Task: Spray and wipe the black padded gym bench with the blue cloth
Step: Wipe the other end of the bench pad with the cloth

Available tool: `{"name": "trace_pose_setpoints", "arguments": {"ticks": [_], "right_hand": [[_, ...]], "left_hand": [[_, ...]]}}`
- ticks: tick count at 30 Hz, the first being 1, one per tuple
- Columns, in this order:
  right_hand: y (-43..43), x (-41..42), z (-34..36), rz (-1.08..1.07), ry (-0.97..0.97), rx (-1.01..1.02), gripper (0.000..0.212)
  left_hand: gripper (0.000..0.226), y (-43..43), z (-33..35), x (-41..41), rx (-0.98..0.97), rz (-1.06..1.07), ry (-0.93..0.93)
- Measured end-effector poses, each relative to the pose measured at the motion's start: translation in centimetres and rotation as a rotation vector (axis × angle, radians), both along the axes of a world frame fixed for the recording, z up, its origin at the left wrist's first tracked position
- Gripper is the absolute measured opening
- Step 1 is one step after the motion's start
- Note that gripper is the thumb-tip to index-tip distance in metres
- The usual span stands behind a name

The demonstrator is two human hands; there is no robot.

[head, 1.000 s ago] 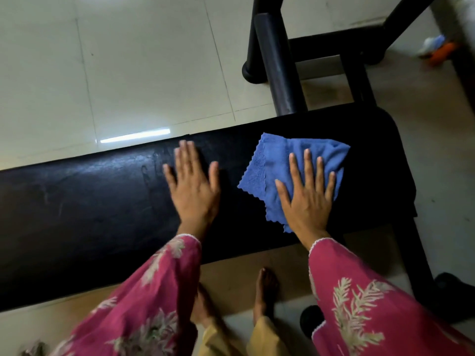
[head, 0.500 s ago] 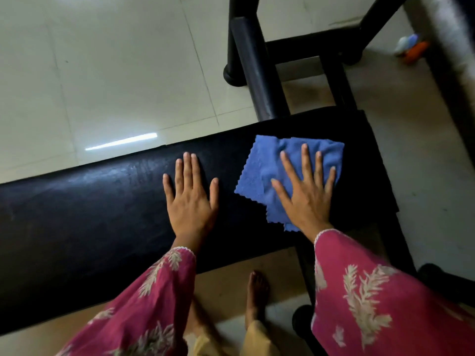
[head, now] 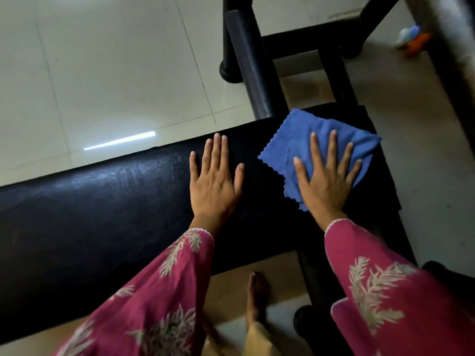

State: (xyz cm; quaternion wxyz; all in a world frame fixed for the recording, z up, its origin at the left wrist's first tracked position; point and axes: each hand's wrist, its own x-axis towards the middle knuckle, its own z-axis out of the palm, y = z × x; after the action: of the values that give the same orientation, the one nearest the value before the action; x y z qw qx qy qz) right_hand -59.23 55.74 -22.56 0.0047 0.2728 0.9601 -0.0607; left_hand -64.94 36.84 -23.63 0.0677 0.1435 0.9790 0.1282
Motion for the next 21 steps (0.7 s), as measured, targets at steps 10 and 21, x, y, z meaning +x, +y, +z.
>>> {"name": "trace_pose_setpoints", "arguments": {"ticks": [10,21], "right_hand": [[0.0,-2.2,0.2,-0.031,-0.001,-0.008,0.067],[4.0,-4.2,0.1,0.039,-0.015,-0.009,0.068]], "left_hand": [[0.063,0.3,0.1,0.1,0.003,0.016,0.007],[0.063,0.1,0.1,0.2,0.014,0.012,0.010]]}}
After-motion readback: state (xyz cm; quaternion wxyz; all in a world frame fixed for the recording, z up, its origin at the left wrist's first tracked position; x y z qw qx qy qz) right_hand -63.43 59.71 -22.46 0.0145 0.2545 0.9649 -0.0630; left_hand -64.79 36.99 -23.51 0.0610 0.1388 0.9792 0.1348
